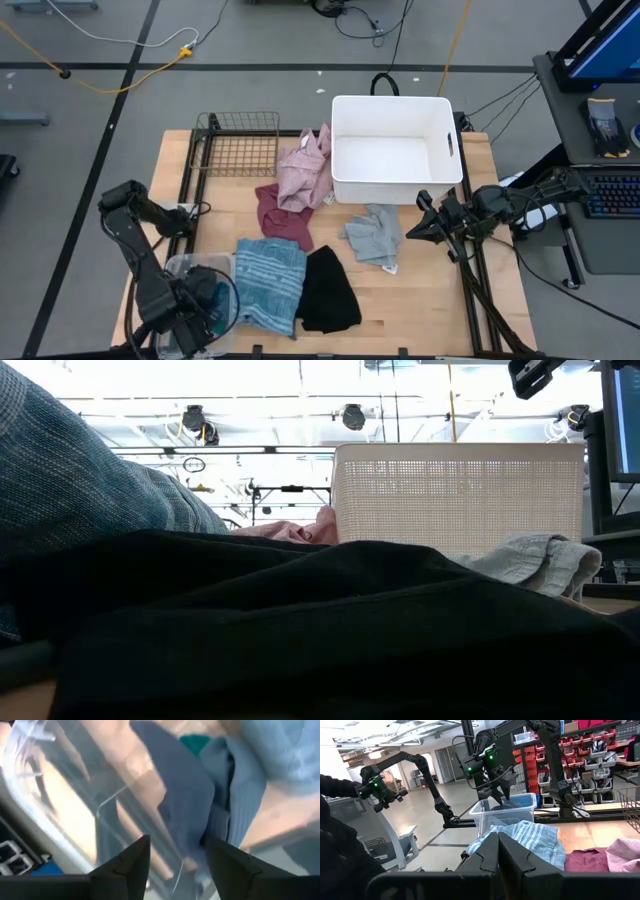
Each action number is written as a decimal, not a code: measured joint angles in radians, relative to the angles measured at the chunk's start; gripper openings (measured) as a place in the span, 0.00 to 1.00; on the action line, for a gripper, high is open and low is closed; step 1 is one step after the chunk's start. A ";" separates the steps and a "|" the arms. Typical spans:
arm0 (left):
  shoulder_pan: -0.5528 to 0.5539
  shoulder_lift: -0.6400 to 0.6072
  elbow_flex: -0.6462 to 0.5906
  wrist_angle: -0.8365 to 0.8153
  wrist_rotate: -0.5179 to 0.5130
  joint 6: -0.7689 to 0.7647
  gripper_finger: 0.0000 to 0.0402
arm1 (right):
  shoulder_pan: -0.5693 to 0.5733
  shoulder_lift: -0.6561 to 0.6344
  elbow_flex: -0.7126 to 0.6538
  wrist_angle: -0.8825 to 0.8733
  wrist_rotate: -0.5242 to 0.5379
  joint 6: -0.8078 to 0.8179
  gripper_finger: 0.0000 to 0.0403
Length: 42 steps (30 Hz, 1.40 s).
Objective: Pick & Place Cloths
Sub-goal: Put the red underwear into the wire basket
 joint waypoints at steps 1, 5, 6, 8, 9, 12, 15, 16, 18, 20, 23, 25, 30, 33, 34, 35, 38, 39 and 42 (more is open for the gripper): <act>0.002 -0.013 0.000 0.000 0.017 0.000 0.49 | 0.000 0.000 0.000 0.000 0.000 0.000 0.00; 0.006 -0.082 0.000 0.000 0.035 -0.011 0.51 | 0.000 0.000 0.000 0.000 0.000 0.000 0.00; 0.006 -0.100 0.000 0.000 0.028 -0.019 0.50 | 0.000 0.000 0.000 0.000 0.000 0.000 0.00; 0.006 -0.141 0.000 0.000 0.005 -0.038 0.49 | 0.000 0.000 0.000 0.000 0.000 -0.004 0.00; 0.006 -0.161 0.000 0.001 -0.013 -0.047 0.48 | 0.000 0.000 0.000 -0.001 0.000 -0.008 0.00; 0.006 -0.219 0.000 0.014 -0.085 -0.061 0.45 | 0.000 0.000 0.000 0.000 0.000 -0.010 0.00; 0.006 -0.276 0.000 0.056 -0.197 -0.055 0.42 | 0.000 0.000 0.000 -0.001 0.000 -0.026 0.00; 0.006 -0.295 0.000 0.071 -0.239 -0.053 0.41 | 0.000 0.000 0.000 -0.002 0.000 -0.030 0.00; 0.006 -0.331 0.000 0.107 -0.328 -0.035 0.39 | 0.000 0.000 0.000 -0.003 0.002 -0.035 0.00; 0.006 -0.365 0.000 0.151 -0.429 -0.009 0.38 | 0.000 0.000 0.000 -0.006 0.003 -0.043 0.00; 0.006 -0.410 0.000 0.227 -0.592 0.056 0.38 | 0.000 0.000 0.000 -0.014 0.003 -0.066 0.00; 0.006 -0.434 0.000 0.287 -0.696 0.111 0.38 | 0.000 0.000 0.000 -0.021 0.003 -0.086 0.00; 0.021 -0.469 0.000 0.449 -0.899 0.280 0.38 | 0.000 0.000 0.000 -0.056 0.028 -0.123 0.00; 0.055 -0.473 0.000 0.551 -0.961 0.410 0.38 | 0.000 0.000 0.000 -0.070 0.058 -0.125 0.00; 0.071 -0.473 0.000 0.585 -0.969 0.455 0.38 | 0.000 0.000 -0.001 -0.069 0.058 -0.132 0.00; 0.088 -0.473 0.000 0.620 -0.973 0.507 0.38 | 0.000 0.000 -0.001 -0.068 0.056 -0.137 0.00; 0.140 -0.466 0.000 0.731 -0.973 0.677 0.38 | 0.000 0.000 -0.001 -0.067 0.055 -0.139 0.00; 0.157 -0.464 0.000 0.765 -0.971 0.738 0.38 | 0.000 0.000 -0.001 -0.067 0.054 -0.139 0.00; 0.211 -0.455 0.000 0.860 -0.960 0.909 0.38 | 0.000 0.000 -0.001 -0.064 0.053 -0.139 0.00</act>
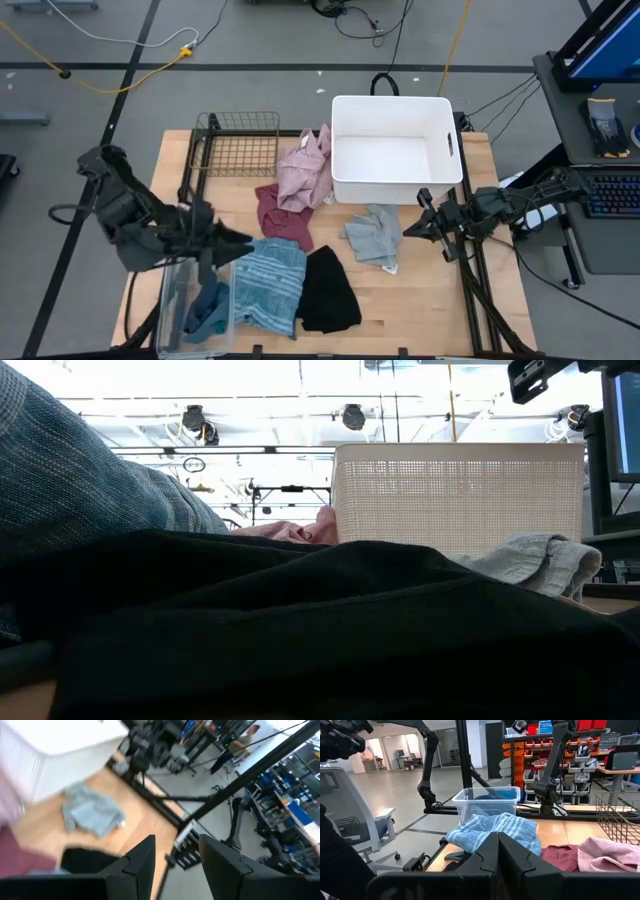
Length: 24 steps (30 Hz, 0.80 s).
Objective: Pick & Place Cloths
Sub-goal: Put the red underwear into the wire basket
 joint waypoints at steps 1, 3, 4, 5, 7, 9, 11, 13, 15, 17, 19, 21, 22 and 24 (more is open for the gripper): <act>0.019 0.005 0.000 0.025 0.002 0.051 0.38 | 0.000 0.000 0.000 0.001 0.000 0.000 0.00; 0.053 0.015 0.000 0.056 0.007 0.140 0.38 | 0.000 0.000 0.000 0.004 -0.001 0.000 0.00; 0.070 0.019 0.000 0.064 0.022 0.175 0.38 | 0.000 0.000 0.000 0.004 -0.001 0.000 0.00; 0.087 0.023 0.000 0.067 0.046 0.201 0.38 | 0.000 0.000 0.000 0.004 -0.001 0.000 0.00; 0.125 0.032 0.000 0.068 0.095 0.227 0.38 | 0.000 0.000 0.000 0.004 -0.001 0.000 0.00; 0.159 0.042 0.000 0.068 0.144 0.241 0.38 | 0.000 0.000 0.000 0.004 -0.001 0.000 0.00; 0.187 0.053 0.000 0.067 0.188 0.251 0.38 | 0.000 0.000 0.000 0.004 -0.001 0.000 0.00; 0.215 0.063 0.000 0.068 0.224 0.273 0.38 | 0.000 0.000 0.000 0.004 -0.001 0.000 0.00; 0.238 0.070 0.000 0.067 0.257 0.309 0.38 | 0.000 0.000 0.000 0.004 -0.001 0.000 0.00; 0.255 0.071 0.000 0.062 0.289 0.347 0.38 | 0.000 0.000 0.000 0.004 -0.001 0.000 0.00; 0.277 0.070 0.000 0.057 0.301 0.383 0.38 | 0.000 0.000 0.000 0.004 -0.001 0.000 0.00; 0.301 0.069 0.000 0.045 0.301 0.424 0.38 | 0.000 0.000 0.000 0.004 -0.001 0.000 0.00; 0.313 0.069 0.000 0.039 0.301 0.452 0.38 | 0.000 0.000 0.000 0.004 -0.001 0.000 0.00; 0.336 0.070 0.000 0.029 0.301 0.512 0.38 | 0.000 0.000 0.000 0.004 -0.001 0.000 0.00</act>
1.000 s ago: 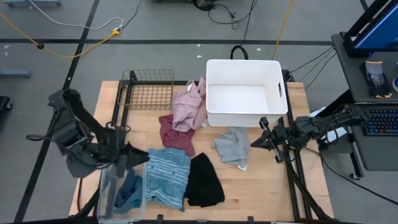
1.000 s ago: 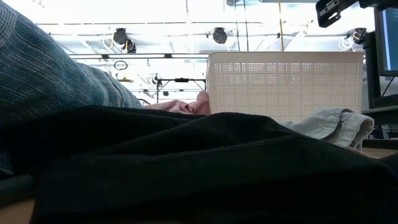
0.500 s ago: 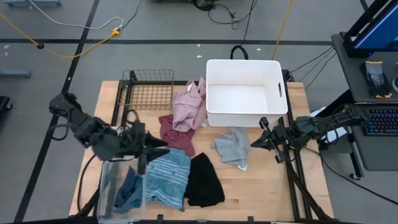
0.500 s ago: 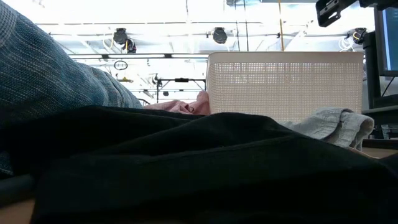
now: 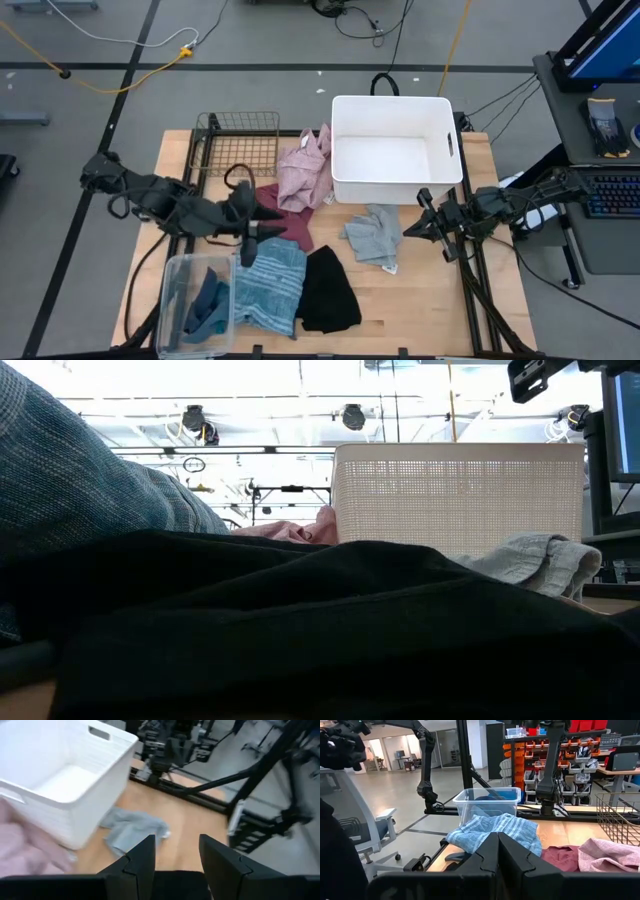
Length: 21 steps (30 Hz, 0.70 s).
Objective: Pick & Place Cloths
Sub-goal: Put the red underwear into the wire basket
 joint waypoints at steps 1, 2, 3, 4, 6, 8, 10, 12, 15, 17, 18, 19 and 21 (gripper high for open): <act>0.012 0.000 0.000 -0.006 0.000 0.032 0.38 | 0.000 0.000 0.000 0.000 0.000 0.000 0.00; 0.025 -0.001 0.000 -0.014 0.000 0.062 0.38 | 0.000 0.000 0.000 0.001 0.000 0.000 0.00; 0.039 -0.001 0.000 -0.025 0.000 0.089 0.38 | 0.000 0.000 0.000 0.001 0.000 0.000 0.00; 0.053 -0.001 0.000 -0.037 0.001 0.110 0.38 | 0.000 0.000 0.000 0.001 0.002 0.000 0.00; 0.087 0.011 0.000 -0.051 0.000 0.140 0.38 | 0.000 0.000 0.000 0.002 0.002 0.000 0.00; 0.121 0.021 0.000 -0.081 0.001 0.167 0.38 | 0.000 0.000 0.000 0.002 0.002 0.000 0.00; 0.148 0.023 0.000 -0.124 0.016 0.179 0.38 | 0.000 0.000 0.000 0.003 0.003 0.000 0.00; 0.185 0.033 0.002 -0.156 0.024 0.182 0.38 | 0.000 0.000 0.000 0.003 0.003 0.000 0.00; 0.230 0.046 -0.001 -0.231 0.029 0.182 0.38 | 0.000 0.000 0.000 0.003 0.003 0.000 0.00; 0.264 0.060 0.000 -0.256 0.027 0.184 0.38 | 0.000 0.000 0.000 0.004 0.004 0.000 0.00; 0.279 0.067 0.002 -0.260 0.028 0.187 0.38 | 0.000 0.000 0.000 0.005 0.004 0.000 0.00; 0.291 0.071 0.002 -0.275 0.033 0.190 0.38 | 0.000 0.000 0.000 0.005 0.004 0.000 0.00; 0.316 0.086 -0.001 -0.300 0.060 0.191 0.38 | 0.000 0.000 0.000 0.005 0.004 0.000 0.00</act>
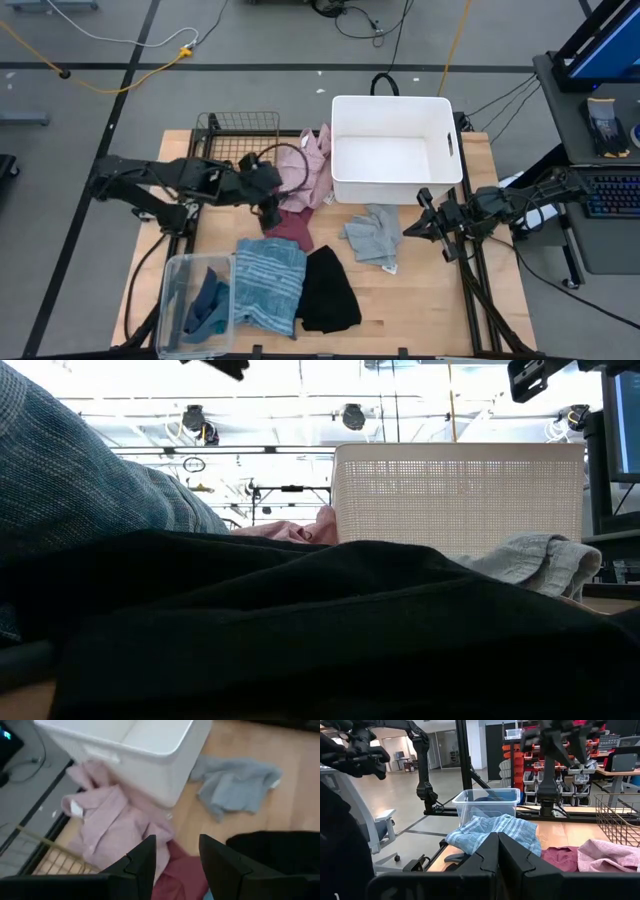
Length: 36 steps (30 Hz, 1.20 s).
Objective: Pick & Place Cloths
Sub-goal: Put the red underwear into the wire basket
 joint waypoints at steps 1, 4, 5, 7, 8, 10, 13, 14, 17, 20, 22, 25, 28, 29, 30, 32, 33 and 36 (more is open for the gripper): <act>0.014 0.014 0.000 0.008 0.012 0.003 0.38 | 0.000 0.000 0.000 0.001 0.000 0.000 0.00; 0.041 0.037 0.001 -0.024 0.058 0.004 0.38 | 0.000 0.000 0.000 0.001 0.000 0.000 0.00; 0.049 0.049 0.000 -0.029 0.076 0.003 0.38 | 0.000 0.000 0.000 0.001 0.000 0.000 0.00; 0.061 0.072 0.003 -0.024 0.116 0.002 0.38 | 0.000 0.000 0.000 0.001 0.000 0.000 0.00; 0.064 0.082 0.002 -0.039 0.134 -0.001 0.38 | 0.000 0.000 0.000 0.000 0.000 0.000 0.00; 0.070 0.113 0.001 -0.053 0.167 -0.028 0.38 | 0.000 0.000 0.000 0.000 0.000 0.000 0.00; 0.074 0.152 0.001 -0.085 0.213 -0.108 0.38 | 0.000 0.000 0.000 -0.002 0.000 0.000 0.00; 0.074 0.169 0.001 -0.103 0.229 -0.134 0.38 | 0.000 0.000 0.000 -0.004 0.000 0.000 0.00; 0.070 0.212 0.001 -0.137 0.280 -0.189 0.38 | 0.000 0.000 0.000 -0.005 0.000 0.000 0.00; 0.054 0.249 0.001 -0.162 0.304 -0.238 0.38 | 0.000 0.000 0.000 -0.005 0.000 0.000 0.00; 0.042 0.274 0.001 -0.157 0.304 -0.271 0.38 | 0.000 0.000 0.000 -0.005 -0.002 0.000 0.00; 0.023 0.307 0.001 -0.158 0.301 -0.329 0.38 | 0.000 0.000 0.000 -0.004 -0.003 0.000 0.00; 0.012 0.337 0.001 -0.155 0.299 -0.397 0.38 | 0.000 0.000 0.000 -0.003 -0.003 0.000 0.00; 0.009 0.347 0.001 -0.155 0.298 -0.425 0.38 | 0.000 0.000 0.000 -0.003 -0.003 0.000 0.00; 0.008 0.358 0.001 -0.155 0.297 -0.457 0.38 | 0.000 0.000 0.000 -0.003 -0.003 0.000 0.00; 0.002 0.377 0.001 -0.158 0.297 -0.521 0.38 | 0.000 0.000 0.000 -0.003 -0.003 0.000 0.00; 0.000 0.384 0.001 -0.159 0.297 -0.545 0.38 | 0.000 0.000 0.000 -0.003 -0.003 0.000 0.00; -0.006 0.405 0.001 -0.155 0.297 -0.609 0.38 | 0.000 0.000 0.000 -0.003 -0.004 0.000 0.00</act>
